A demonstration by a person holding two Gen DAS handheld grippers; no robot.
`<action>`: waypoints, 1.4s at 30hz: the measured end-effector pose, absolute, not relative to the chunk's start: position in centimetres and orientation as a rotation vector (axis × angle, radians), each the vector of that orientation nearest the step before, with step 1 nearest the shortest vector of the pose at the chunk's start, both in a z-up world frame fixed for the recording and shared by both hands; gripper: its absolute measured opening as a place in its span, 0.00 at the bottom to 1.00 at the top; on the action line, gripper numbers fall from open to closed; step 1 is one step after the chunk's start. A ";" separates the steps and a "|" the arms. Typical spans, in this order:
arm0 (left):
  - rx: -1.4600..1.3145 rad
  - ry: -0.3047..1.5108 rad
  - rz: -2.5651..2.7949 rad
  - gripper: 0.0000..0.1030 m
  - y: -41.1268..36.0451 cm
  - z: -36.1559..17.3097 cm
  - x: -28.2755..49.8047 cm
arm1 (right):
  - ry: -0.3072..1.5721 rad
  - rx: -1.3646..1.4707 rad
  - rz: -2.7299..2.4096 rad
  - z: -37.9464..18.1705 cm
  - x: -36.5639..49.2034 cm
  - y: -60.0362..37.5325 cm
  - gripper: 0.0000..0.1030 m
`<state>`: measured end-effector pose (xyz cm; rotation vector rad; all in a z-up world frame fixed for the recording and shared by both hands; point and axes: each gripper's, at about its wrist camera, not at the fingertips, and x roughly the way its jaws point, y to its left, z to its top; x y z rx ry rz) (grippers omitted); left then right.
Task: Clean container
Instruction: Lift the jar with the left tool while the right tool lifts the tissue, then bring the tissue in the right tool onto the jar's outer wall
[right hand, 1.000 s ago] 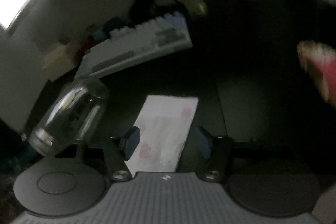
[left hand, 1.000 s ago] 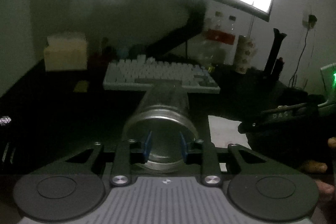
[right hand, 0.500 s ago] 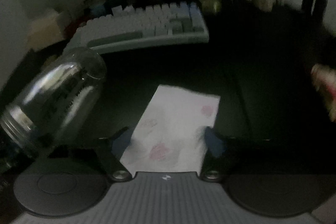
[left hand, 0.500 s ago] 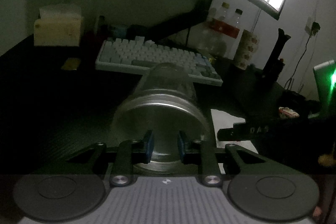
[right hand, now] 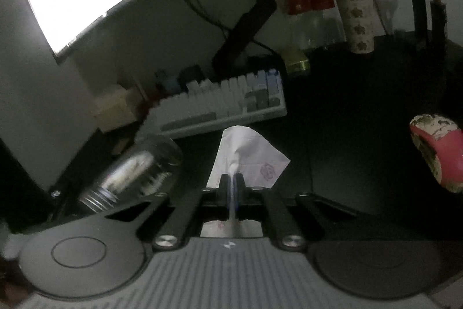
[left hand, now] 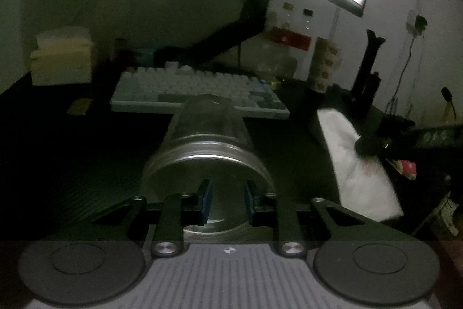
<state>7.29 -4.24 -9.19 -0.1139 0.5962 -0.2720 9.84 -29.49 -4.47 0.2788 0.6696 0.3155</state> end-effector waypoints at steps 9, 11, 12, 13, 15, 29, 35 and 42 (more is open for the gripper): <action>-0.250 0.580 -0.308 0.01 -3.4 -12.6 10.0 | 0.673 0.245 0.345 -5.3 9.5 -29.1 0.05; -0.267 0.580 -0.360 0.00 -2.6 -13.1 10.2 | 0.672 0.238 0.342 -5.5 9.3 -29.0 0.05; -0.276 0.580 -0.400 0.00 -2.3 -13.1 10.2 | 0.672 0.242 0.343 -5.6 9.3 -29.0 0.05; -0.280 0.579 -0.470 0.00 -1.8 -12.9 10.1 | 0.674 0.247 0.348 -5.8 9.3 -29.1 0.05; -0.239 0.576 -0.575 0.00 -1.3 -12.4 9.6 | 0.678 0.254 0.356 -6.1 9.3 -29.3 0.05; 0.043 0.603 -0.609 0.79 -3.1 -9.2 5.4 | 0.659 0.254 0.362 -6.3 8.4 -29.4 0.07; 0.040 0.506 -0.565 1.00 -6.4 -7.5 2.7 | 0.660 0.286 0.348 -6.6 8.5 -30.6 0.07; 0.026 0.527 -0.394 0.96 -9.1 -9.8 6.2 | 0.630 0.290 0.333 -6.2 8.0 -31.7 0.07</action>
